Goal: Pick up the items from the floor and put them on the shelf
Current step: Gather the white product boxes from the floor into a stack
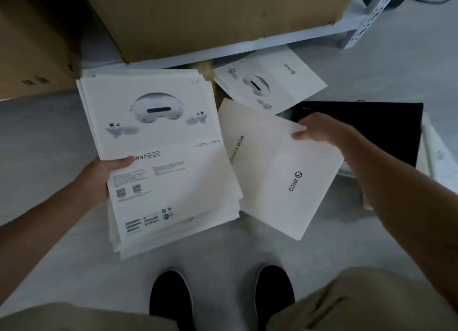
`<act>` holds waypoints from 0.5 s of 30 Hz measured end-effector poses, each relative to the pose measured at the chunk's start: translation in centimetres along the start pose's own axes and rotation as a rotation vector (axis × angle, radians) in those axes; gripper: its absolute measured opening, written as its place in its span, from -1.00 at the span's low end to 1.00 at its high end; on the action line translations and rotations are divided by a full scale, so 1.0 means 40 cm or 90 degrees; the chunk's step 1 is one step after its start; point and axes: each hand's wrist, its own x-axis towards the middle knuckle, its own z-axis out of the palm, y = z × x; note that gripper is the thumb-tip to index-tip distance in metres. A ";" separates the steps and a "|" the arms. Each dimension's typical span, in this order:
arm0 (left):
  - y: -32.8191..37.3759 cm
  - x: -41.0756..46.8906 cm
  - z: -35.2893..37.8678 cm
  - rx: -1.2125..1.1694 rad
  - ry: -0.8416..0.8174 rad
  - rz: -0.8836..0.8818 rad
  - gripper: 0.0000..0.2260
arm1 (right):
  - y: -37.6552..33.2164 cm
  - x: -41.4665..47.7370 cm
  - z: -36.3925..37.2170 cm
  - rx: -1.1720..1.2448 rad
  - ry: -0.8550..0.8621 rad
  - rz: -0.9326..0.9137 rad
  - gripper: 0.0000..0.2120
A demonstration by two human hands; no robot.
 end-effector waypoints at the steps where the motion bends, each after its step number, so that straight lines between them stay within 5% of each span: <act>1: 0.007 -0.007 0.004 -0.003 -0.004 -0.007 -0.58 | 0.029 -0.041 -0.051 0.013 0.018 0.008 -0.66; 9: 0.038 -0.060 0.096 -0.009 -0.026 -0.064 -0.80 | 0.234 -0.320 -0.278 0.380 0.212 0.098 -0.94; 13: 0.047 -0.040 0.154 0.006 -0.043 -0.108 -0.80 | 0.246 -0.352 -0.245 0.611 0.189 0.080 -0.32; 15: 0.044 -0.014 0.197 -0.004 -0.066 -0.105 -0.83 | 0.213 -0.315 -0.187 0.653 0.153 0.076 -0.41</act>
